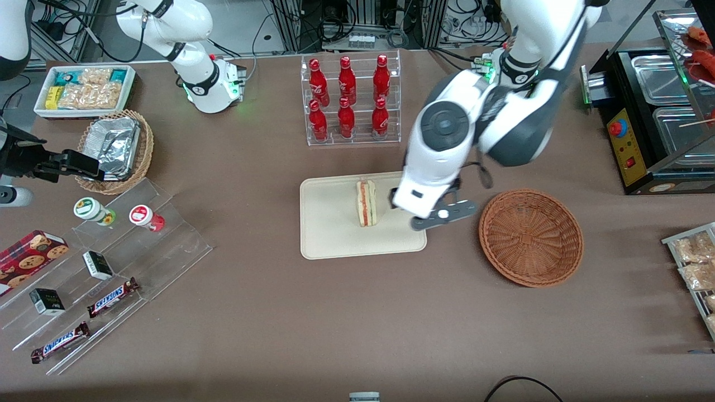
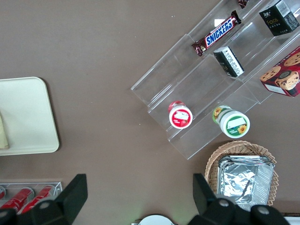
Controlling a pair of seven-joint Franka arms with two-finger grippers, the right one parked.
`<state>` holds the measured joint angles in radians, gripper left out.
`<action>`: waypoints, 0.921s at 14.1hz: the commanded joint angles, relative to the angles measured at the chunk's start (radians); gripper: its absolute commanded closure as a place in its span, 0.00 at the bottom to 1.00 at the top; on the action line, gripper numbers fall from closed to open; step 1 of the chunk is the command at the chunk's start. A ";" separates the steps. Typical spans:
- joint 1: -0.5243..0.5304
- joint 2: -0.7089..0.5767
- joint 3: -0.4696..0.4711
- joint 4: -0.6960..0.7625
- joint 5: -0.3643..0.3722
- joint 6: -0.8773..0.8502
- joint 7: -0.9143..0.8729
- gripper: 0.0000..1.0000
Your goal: Place sandwich from basket to tray
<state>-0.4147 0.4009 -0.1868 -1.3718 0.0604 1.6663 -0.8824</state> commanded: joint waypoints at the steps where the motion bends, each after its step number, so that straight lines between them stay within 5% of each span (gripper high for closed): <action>1: 0.091 -0.094 -0.010 -0.033 0.009 -0.097 0.116 0.00; 13: 0.350 -0.378 -0.008 -0.223 -0.008 -0.166 0.474 0.00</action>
<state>-0.1129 0.0909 -0.1852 -1.5238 0.0600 1.4961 -0.4777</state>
